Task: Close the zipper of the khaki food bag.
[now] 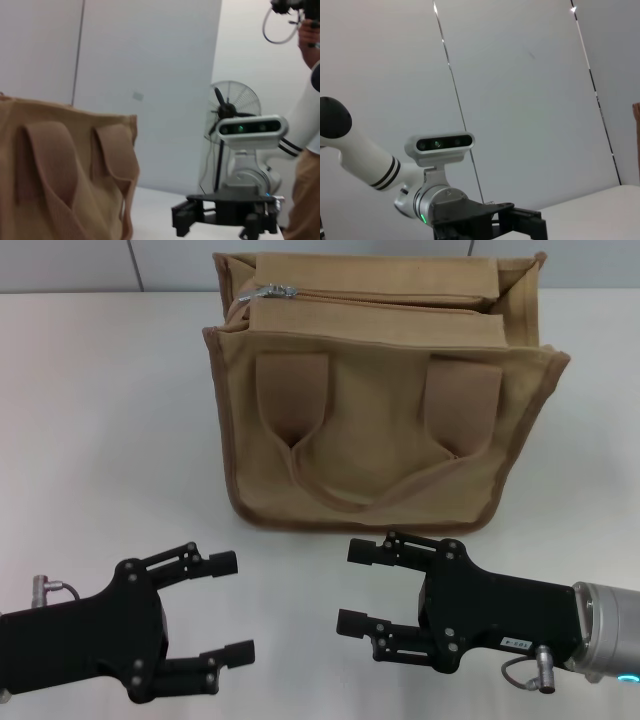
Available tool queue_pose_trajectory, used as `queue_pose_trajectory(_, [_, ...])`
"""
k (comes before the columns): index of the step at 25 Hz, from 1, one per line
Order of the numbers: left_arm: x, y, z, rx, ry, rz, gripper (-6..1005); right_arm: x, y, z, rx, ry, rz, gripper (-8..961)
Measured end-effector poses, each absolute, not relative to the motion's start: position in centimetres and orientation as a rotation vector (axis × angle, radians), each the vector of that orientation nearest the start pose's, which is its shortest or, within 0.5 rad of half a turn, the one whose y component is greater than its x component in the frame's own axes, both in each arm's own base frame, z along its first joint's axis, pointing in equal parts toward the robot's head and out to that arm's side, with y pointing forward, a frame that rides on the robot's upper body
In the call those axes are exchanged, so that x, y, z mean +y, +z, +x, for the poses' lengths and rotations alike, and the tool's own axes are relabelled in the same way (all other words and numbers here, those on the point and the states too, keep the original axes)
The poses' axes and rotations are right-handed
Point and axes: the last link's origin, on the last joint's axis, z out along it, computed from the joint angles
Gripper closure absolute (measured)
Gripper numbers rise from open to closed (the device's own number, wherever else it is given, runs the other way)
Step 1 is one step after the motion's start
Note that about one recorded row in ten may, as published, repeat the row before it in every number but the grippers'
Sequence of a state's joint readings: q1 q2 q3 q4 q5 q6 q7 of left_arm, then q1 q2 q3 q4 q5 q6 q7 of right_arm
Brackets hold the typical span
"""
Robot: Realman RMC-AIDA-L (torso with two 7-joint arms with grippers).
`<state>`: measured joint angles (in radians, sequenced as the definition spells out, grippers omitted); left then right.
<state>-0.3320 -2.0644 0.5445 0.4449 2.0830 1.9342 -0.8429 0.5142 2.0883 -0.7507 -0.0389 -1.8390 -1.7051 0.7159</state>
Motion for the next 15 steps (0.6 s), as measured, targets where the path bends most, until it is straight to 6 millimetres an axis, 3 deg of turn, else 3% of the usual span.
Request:
queue_pose_trajectory(10, [21.7,-0.2,-29.7,-0.271,-0.955,-2.913,163,24.7,-6.3,26.0,0.237,1.108,-2.769,240])
queue_pose_trajectory(15, [21.9,-0.1,-29.8,-0.286,-0.975,-2.861,166,25.0,-6.4,25.9,0.239,1.098,-2.773,241])
